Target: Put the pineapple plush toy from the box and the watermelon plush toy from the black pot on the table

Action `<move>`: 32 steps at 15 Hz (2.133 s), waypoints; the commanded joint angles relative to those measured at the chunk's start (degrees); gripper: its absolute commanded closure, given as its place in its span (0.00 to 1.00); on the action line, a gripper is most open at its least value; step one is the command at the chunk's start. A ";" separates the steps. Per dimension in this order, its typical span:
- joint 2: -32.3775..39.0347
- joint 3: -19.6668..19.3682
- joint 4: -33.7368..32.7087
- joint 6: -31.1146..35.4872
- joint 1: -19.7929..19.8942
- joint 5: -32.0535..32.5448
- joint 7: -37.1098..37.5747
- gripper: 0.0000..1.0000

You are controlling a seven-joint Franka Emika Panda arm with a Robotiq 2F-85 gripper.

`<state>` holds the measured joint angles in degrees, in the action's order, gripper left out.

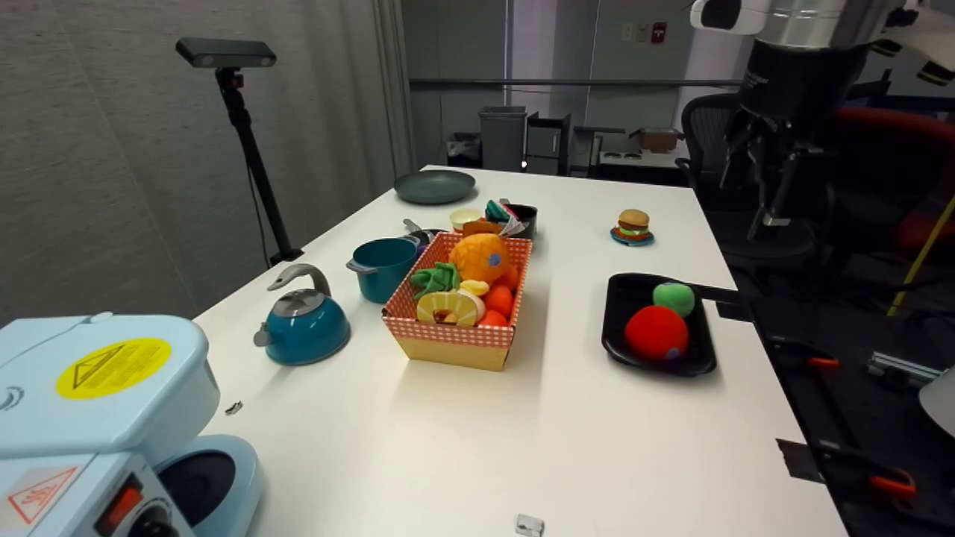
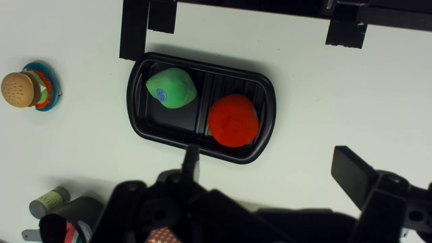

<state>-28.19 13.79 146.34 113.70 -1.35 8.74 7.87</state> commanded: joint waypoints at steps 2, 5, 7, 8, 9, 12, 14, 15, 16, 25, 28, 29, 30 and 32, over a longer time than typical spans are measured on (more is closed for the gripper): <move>0.21 -1.53 -0.11 -0.22 -1.67 0.76 0.68 0.00; 0.21 -1.53 -0.11 -0.22 -1.67 0.76 0.68 0.00; 0.22 -1.53 -0.11 -0.22 -1.67 0.76 0.68 0.00; 0.21 -1.53 -0.11 -0.22 -1.67 0.76 0.68 0.00; 0.21 -1.53 -0.11 -0.22 -1.67 0.76 0.68 0.00; 0.21 -1.53 -0.11 -0.22 -1.67 0.76 0.68 0.00; 0.22 -1.53 -0.11 -0.22 -1.67 0.76 0.68 0.00; 0.22 -1.53 -0.11 -0.22 -1.67 0.76 0.68 0.00; 0.32 -1.48 -0.20 -0.20 -1.53 0.87 1.17 0.00; 5.56 -2.43 -2.91 1.53 -1.07 0.97 0.85 0.00; 8.44 -3.39 -4.38 3.18 -0.51 1.37 0.63 0.00; 8.79 -4.15 -4.61 3.38 -0.22 1.49 0.02 0.00; 9.78 -4.76 -5.11 3.85 0.04 1.60 -0.16 0.00; 11.67 -6.08 -6.19 4.54 0.55 1.77 -0.50 0.00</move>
<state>-19.93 9.72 142.81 117.37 -1.33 8.79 7.76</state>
